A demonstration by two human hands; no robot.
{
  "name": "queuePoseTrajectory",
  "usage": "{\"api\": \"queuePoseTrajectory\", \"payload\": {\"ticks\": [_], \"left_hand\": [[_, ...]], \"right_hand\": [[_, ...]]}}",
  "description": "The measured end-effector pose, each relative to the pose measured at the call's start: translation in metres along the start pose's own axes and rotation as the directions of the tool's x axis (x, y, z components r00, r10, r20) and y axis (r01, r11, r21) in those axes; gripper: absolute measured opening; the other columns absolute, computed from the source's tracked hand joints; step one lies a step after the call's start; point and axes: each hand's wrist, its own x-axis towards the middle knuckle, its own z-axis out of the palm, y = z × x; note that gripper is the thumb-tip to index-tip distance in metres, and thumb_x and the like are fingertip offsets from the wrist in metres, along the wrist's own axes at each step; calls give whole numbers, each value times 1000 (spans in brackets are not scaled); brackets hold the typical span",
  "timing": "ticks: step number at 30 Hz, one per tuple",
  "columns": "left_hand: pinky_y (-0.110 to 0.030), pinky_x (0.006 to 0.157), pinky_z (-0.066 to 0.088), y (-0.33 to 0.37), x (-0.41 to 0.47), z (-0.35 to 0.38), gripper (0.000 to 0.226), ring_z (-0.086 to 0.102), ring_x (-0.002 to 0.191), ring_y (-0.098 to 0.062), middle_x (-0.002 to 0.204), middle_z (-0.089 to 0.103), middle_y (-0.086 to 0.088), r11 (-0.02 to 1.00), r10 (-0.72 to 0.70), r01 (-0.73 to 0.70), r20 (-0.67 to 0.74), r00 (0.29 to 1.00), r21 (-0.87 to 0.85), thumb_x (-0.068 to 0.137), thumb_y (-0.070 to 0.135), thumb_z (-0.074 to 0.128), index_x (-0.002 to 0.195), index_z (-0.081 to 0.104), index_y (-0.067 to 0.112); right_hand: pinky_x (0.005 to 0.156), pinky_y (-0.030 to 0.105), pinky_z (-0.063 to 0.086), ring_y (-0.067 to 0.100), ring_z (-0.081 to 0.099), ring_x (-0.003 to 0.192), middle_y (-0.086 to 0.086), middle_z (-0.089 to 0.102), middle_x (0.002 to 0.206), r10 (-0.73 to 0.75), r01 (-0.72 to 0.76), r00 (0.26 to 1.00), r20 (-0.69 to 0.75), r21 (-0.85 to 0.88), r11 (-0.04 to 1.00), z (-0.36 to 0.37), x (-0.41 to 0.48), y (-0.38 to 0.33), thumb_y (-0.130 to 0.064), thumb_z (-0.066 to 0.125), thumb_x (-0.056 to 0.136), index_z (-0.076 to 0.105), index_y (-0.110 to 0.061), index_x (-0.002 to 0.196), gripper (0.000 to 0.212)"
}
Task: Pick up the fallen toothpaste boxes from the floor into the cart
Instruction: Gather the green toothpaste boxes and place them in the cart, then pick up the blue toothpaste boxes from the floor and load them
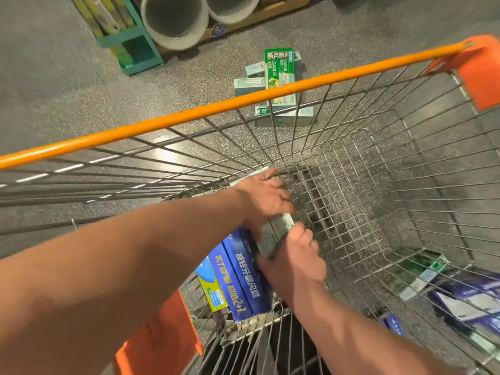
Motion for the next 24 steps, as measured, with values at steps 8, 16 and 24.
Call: {"api": "queuePoseTrajectory", "payload": {"ticks": [8,16,24], "left_hand": [[-73,115,-7,15,-19,7,101,-10,156,-28,170,7,10,988,-153,154,9,988,-13,81,65,71,160,14,40],[-48,110,43,31,-79,-47,73,40,144,-26,160,38,5,958,-269,261,-51,962,-122,93,59,62,156,33,36],[-37,96,52,102,-168,-181,61,60,121,-28,138,60,-1,969,-244,236,-108,964,-79,92,57,60,146,50,31]], "right_hand": [[76,37,46,25,56,118,6,51,134,-48,55,993,104,-62,997,-13,-9,5,-60,52,94,22,-14,143,74],[74,35,41,29,60,115,10,58,130,-105,109,993,49,-101,989,-85,-49,13,-29,49,101,37,-11,134,40],[78,38,54,28,60,101,11,57,129,-125,132,990,-58,133,982,-211,-150,74,-52,52,94,42,-18,143,60]]}}
